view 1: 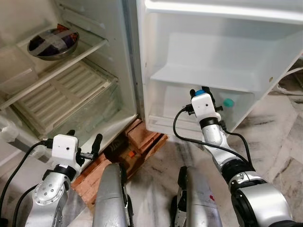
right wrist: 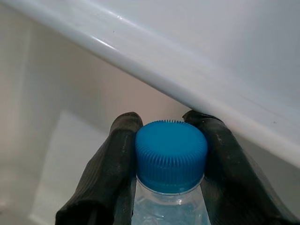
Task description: Restocking fridge
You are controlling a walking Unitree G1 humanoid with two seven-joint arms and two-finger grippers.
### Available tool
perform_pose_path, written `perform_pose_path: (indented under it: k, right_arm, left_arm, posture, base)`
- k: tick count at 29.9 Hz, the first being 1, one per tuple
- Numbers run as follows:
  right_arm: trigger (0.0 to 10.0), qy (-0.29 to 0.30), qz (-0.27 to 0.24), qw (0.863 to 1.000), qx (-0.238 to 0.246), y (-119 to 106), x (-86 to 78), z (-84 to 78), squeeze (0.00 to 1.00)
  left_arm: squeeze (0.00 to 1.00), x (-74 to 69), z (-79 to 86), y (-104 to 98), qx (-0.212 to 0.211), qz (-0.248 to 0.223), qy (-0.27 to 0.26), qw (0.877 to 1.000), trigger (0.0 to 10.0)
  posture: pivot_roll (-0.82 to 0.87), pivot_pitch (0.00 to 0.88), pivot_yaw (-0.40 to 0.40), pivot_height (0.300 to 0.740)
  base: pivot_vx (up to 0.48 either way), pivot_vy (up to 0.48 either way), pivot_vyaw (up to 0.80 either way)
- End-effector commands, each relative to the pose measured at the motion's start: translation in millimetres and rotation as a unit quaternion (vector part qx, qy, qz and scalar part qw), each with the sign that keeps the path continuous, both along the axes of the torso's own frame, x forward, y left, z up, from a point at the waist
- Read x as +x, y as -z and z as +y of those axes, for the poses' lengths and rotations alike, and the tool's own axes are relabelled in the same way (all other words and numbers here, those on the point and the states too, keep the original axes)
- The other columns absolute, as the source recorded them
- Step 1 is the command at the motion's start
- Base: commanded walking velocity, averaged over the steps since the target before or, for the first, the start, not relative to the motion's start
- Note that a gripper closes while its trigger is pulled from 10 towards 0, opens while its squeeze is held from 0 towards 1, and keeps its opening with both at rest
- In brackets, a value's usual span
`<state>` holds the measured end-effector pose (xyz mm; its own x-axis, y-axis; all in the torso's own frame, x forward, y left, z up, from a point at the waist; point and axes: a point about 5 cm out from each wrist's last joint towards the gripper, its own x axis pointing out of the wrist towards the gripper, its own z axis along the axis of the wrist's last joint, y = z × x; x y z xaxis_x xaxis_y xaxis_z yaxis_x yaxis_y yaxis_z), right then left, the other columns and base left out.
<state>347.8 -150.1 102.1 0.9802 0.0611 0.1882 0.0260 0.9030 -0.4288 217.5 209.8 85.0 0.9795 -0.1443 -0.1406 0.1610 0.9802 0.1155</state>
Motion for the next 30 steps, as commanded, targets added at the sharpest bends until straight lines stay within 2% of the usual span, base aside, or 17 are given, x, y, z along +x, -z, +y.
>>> perform_pose_path:
  k: [1,8,13,14,17,23,24,25,27,30]
  right_arm:
    - [10.0,0.017,0.047,0.998,0.04,17.3,-5.6,-4.3,0.0]
    - [10.0,-0.033,-0.039,0.997,0.059,-11.6,0.8,23.3,0.0]
    - [10.0,-0.071,-0.076,0.995,0.013,-22.2,1.4,36.4,0.0]
    - [10.0,-0.1,-0.083,0.991,-0.026,-23.1,0.8,43.7,0.0]
    - [10.0,-0.139,-0.095,0.983,-0.066,-24.8,-0.7,53.4,0.0]
    - [10.0,-0.22,-0.114,0.965,-0.092,-29.3,-6.6,77.4,0.0]
    - [10.0,-0.243,-0.121,0.958,-0.091,-30.1,-10.0,87.4,0.0]
    - [10.0,-0.243,-0.121,0.958,-0.091,-30.1,-10.0,87.4,0.0]
    - [10.0,-0.263,-0.126,0.953,-0.089,-27.6,-15.8,99.3,0.0]
    - [10.0,-0.268,-0.13,0.949,-0.107,-23.8,-18.6,100.0,0.0]
  left_arm:
    - [0.0,-4.9,3.9,-1.5,0.006,0.006,-0.001,1.0,10.0]
    - [0.0,-14.0,11.9,-11.2,0.026,-0.003,-0.015,1.0,10.0]
    - [0.0,-17.9,15.8,-13.4,0.033,0.0,-0.017,0.999,10.0]
    - [0.0,-18.0,17.5,-14.8,0.036,-0.001,-0.022,0.999,10.0]
    - [0.0,-19.7,19.1,-16.7,0.039,-0.001,-0.028,0.999,10.0]
    - [0.0,-24.3,21.6,-18.6,0.041,0.002,-0.034,0.999,10.0]
    - [0.0,-24.5,22.1,-18.9,0.042,0.003,-0.034,0.999,10.0]
    - [0.0,-24.5,22.1,-18.9,0.042,0.003,-0.034,0.999,10.0]
    - [0.0,-24.6,22.4,-19.0,0.043,0.004,-0.034,0.999,10.0]
    - [0.0,-24.4,21.9,-19.3,0.044,0.004,-0.033,0.999,10.0]
  posture:
    - [0.29,0.218,0.062,0.567]
    - [0.31,0.255,0.084,0.567]
    - [0.32,0.274,0.092,0.567]
    - [0.33,0.279,0.092,0.567]
    - [0.34,0.289,0.089,0.567]
    - [0.35,0.301,0.091,0.567]
    - [0.35,0.302,0.092,0.567]
    - [0.35,0.302,0.092,0.567]
    - [0.35,0.301,0.096,0.567]
    - [0.35,0.3,0.098,0.567]
  base:
    - [0.0,0.0,0.0]
    - [0.0,0.0,0.0]
    - [0.0,0.0,0.0]
    - [0.0,0.0,0.0]
    - [0.0,0.0,0.0]
    - [0.0,0.0,0.0]
    - [0.0,0.0,0.0]
    - [0.0,0.0,0.0]
    - [0.0,0.0,0.0]
    - [0.0,0.0,0.0]
